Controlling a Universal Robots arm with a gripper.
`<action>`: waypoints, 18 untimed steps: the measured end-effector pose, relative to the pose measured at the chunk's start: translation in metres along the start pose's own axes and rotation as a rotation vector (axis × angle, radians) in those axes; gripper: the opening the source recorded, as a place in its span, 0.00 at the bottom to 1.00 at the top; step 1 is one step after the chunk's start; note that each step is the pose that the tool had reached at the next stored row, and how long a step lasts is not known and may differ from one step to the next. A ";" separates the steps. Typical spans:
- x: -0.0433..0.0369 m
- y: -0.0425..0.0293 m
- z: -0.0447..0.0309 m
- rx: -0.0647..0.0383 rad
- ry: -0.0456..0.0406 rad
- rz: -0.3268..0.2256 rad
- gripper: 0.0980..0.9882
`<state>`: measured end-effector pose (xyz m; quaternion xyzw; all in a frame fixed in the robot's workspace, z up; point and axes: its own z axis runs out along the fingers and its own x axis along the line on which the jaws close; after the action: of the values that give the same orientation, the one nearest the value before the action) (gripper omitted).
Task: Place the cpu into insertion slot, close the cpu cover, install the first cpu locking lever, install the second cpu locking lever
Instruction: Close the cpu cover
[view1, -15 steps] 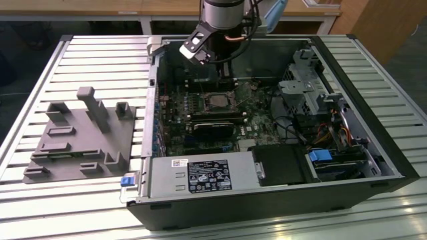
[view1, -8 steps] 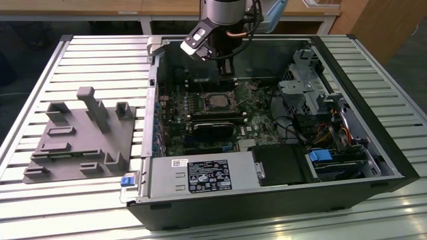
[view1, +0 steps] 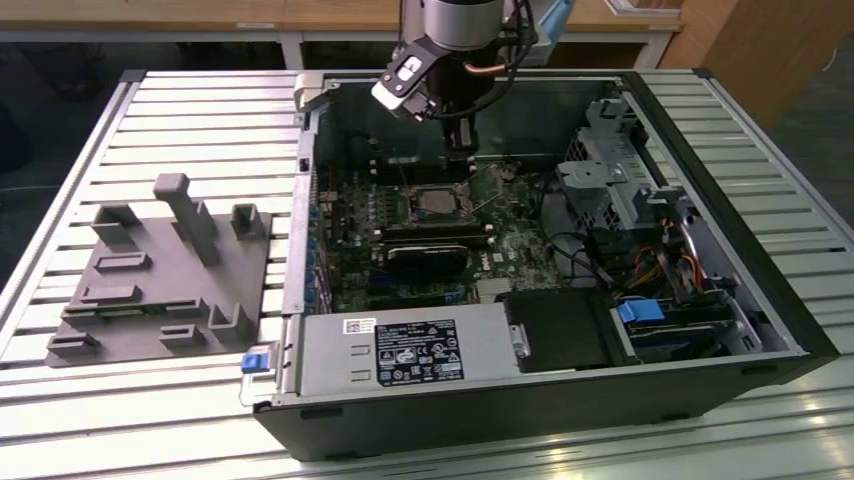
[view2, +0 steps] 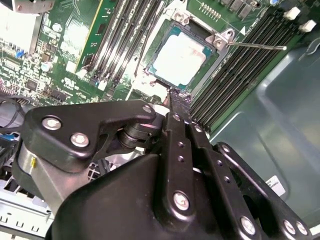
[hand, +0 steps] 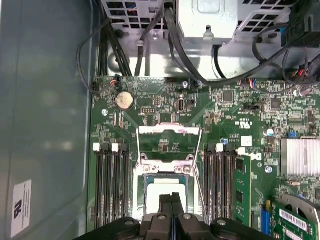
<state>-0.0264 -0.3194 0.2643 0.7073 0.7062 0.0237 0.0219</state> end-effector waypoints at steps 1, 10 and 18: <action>-0.0001 0.0000 0.0000 0.000 0.0000 0.000 0.01; -0.0019 0.0004 0.0002 0.000 0.0001 0.000 0.01; -0.0019 0.0161 0.0017 0.002 0.0001 0.000 0.01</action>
<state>-0.0103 -0.3214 0.2637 0.7073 0.7062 0.0230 0.0211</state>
